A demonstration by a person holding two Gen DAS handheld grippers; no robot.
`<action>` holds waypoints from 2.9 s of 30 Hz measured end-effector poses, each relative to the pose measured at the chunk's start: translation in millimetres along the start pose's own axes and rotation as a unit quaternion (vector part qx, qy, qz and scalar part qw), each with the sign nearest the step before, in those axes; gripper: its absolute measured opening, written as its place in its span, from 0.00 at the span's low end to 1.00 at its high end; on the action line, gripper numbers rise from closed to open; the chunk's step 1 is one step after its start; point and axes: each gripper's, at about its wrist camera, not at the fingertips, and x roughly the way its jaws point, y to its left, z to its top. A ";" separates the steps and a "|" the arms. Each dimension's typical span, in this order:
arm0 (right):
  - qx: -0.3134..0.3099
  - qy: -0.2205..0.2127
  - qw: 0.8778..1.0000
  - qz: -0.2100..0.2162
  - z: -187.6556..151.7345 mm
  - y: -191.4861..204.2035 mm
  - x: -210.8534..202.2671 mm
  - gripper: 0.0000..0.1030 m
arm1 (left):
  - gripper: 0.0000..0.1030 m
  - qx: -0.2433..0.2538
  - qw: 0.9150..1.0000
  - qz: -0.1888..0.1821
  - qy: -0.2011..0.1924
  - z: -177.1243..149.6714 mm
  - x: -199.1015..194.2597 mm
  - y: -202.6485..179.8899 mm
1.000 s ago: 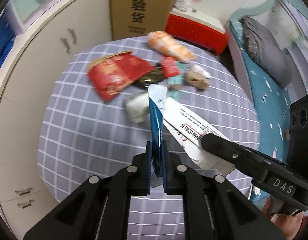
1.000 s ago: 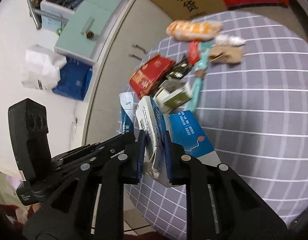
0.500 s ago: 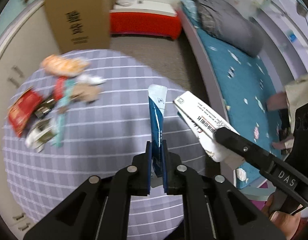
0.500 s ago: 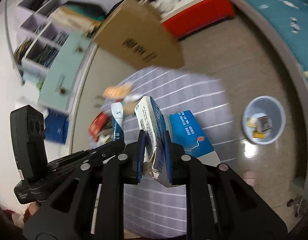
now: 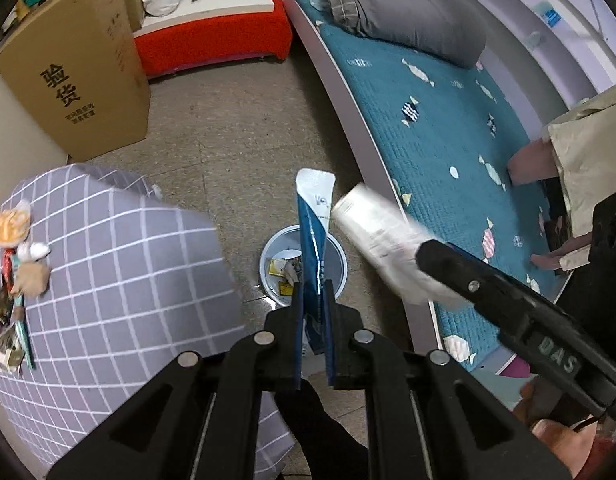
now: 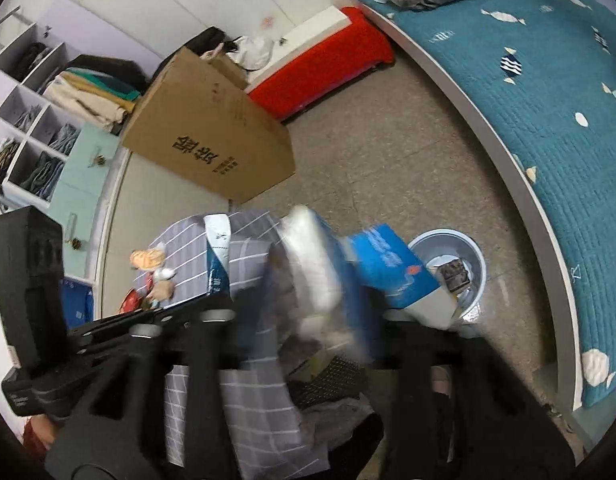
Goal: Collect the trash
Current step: 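Carry the toothpaste tube and box to the blue bucket, releasing the box, then open the left tool to drop the blue toothpaste tube into the bucket, then move both open tools back over the cluttered table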
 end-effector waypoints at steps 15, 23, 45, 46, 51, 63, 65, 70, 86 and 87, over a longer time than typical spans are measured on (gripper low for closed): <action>0.021 -0.018 0.999 -0.047 21.4 -54.7 -18.4 0.61 | 0.08 0.032 0.999 0.010 0.038 31.5 44.2 -50.7; 0.035 -0.037 0.996 -0.069 28.0 -76.4 -31.0 0.64 | 0.09 0.056 0.997 0.009 0.044 42.5 53.8 -73.8; 0.042 -0.056 0.995 -0.077 17.4 -77.8 -46.4 0.68 | 0.57 0.046 0.998 0.017 0.029 37.7 46.3 -74.0; 0.040 -0.055 0.995 -0.077 16.9 -75.3 -45.1 0.68 | 0.57 0.044 0.998 0.017 0.029 36.3 44.6 -70.9; 0.019 -0.045 0.997 -0.066 10.0 -50.4 -35.5 0.68 | 0.57 0.026 0.999 0.021 0.019 25.5 29.8 -48.5; -0.074 0.001 0.997 -0.021 -22.9 66.3 18.1 0.68 | 0.57 -0.078 0.996 0.040 -0.010 -28.1 -24.3 72.8; -0.092 0.010 0.996 -0.011 -31.5 90.8 30.9 0.68 | 0.57 -0.098 0.994 0.045 -0.015 -36.9 -33.1 96.8; -0.127 0.035 0.991 0.009 -54.0 150.3 64.0 0.68 | 0.57 -0.178 0.983 0.044 -0.028 -69.7 -59.6 177.8; -0.172 0.091 0.981 0.014 -126.4 275.4 162.3 0.69 | 0.58 -0.303 0.948 0.094 -0.016 -152.0 -74.7 369.7; -0.171 0.093 0.981 0.012 -130.1 279.7 167.2 0.69 | 0.58 -0.302 0.948 0.096 -0.014 -152.4 -71.9 376.2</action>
